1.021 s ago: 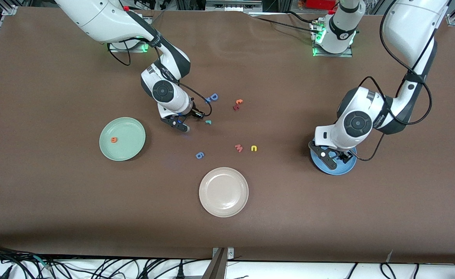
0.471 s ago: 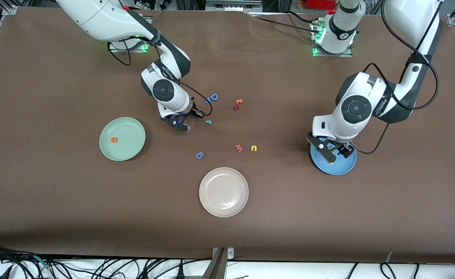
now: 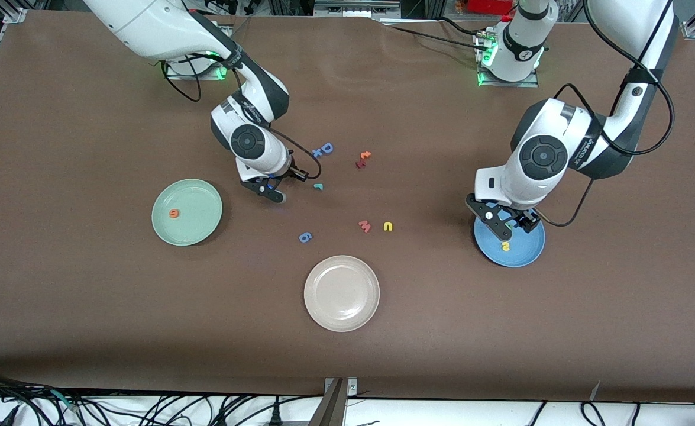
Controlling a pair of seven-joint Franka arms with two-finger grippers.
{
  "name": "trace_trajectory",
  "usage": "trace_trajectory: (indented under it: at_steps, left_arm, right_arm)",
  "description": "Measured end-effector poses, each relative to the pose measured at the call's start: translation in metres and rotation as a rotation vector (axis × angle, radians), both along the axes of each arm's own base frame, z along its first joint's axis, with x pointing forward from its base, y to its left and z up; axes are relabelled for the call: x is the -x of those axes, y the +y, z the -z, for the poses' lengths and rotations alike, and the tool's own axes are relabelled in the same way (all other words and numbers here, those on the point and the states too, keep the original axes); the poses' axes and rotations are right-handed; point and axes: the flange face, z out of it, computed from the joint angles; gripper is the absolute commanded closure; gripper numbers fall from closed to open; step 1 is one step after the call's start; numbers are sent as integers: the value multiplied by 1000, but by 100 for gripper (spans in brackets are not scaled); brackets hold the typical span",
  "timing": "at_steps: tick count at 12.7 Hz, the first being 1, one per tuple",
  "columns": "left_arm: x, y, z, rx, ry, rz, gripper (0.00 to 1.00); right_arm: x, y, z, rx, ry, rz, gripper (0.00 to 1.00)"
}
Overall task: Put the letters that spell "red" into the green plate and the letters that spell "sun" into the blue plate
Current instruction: 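Drop the n on the blue plate while the right gripper grasps the 9, then place the cyan 9 on the mint plate with the right gripper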
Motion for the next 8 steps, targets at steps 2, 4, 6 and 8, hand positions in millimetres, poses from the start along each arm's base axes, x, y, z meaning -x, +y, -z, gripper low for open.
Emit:
trace_trajectory:
  at_steps: [2,4,6,8]
  left_arm:
    - [6,-10,-9,31,24,-17,0]
    - [9,-24,-20,59,22,-19,0]
    - [8,-25,-24,61,15,-21,0]
    - [6,-20,-27,60,11,-31,0]
  right_arm:
    - [-22,-18,-33,47,38,-30,90]
    - [-45,-48,-57,65,83,-73,90]
    - [-69,-89,-72,49,126,-137,90]
    - [-91,-140,-76,-4,144,-198,90]
